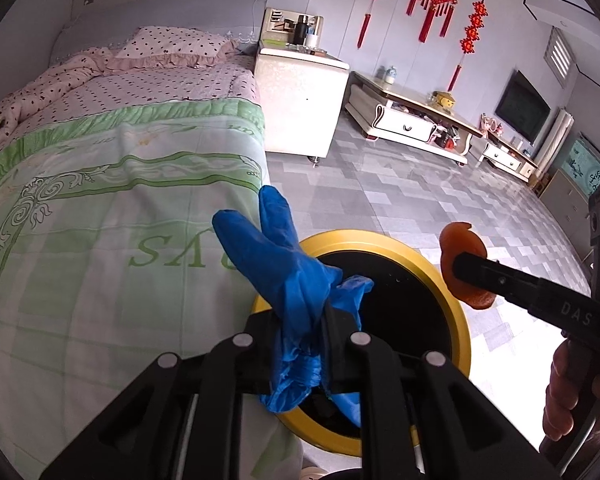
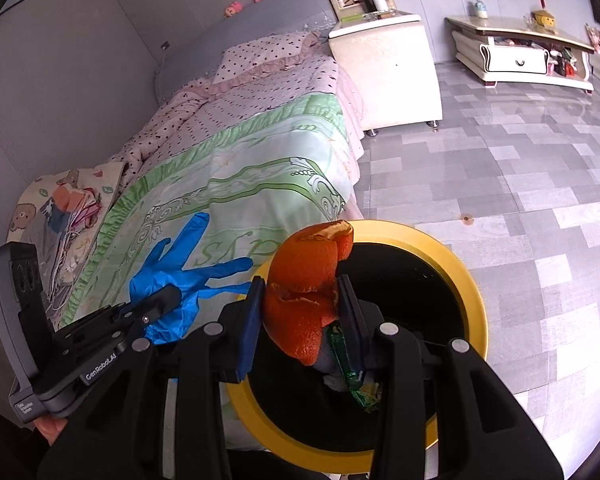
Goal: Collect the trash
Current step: 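Carry the blue glove and orange peel over the bin with both tools, then open both tools to drop the glove and peel into the bin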
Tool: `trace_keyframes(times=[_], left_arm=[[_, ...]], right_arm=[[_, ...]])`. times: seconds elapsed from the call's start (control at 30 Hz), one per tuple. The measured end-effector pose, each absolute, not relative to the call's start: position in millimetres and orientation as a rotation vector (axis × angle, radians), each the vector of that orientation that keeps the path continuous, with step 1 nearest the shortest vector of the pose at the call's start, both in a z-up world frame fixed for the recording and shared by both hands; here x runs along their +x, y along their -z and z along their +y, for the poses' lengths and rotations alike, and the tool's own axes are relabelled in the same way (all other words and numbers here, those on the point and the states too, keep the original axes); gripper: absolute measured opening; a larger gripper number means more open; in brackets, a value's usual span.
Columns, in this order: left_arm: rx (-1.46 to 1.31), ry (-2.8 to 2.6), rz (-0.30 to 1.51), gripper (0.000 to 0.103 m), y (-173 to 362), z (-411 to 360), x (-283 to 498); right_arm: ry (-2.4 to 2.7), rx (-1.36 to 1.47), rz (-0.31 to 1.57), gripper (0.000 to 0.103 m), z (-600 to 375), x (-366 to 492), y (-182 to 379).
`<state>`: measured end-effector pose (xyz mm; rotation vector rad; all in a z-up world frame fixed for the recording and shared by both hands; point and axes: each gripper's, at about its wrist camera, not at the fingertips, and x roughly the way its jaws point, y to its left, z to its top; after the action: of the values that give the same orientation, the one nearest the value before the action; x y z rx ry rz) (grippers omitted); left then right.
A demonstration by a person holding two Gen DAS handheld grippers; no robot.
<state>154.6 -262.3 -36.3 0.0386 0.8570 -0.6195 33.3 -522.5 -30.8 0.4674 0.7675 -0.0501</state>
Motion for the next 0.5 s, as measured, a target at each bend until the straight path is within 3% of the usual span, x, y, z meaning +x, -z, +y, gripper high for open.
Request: trace_keyframes(times=[0.17,0.33,0.5], left_arm=[[0.035,0.633,0.87,0.02,39.5,-268.7,156.2],[0.01,0.64,0.869,0.044,34.4,-266.4,157.2],[0.008,0.634,0.852,0.047,29.9,-257.9,154.9]], right_arm=[[0.071,0.486,0.769,0.038,-525.6,34.7,33.9],[0.105,0.506,0.749,0.044,-533.4,30.0,31.0],[0.126,0.519,0.735,0.044,-540.6,24.7,26.4]])
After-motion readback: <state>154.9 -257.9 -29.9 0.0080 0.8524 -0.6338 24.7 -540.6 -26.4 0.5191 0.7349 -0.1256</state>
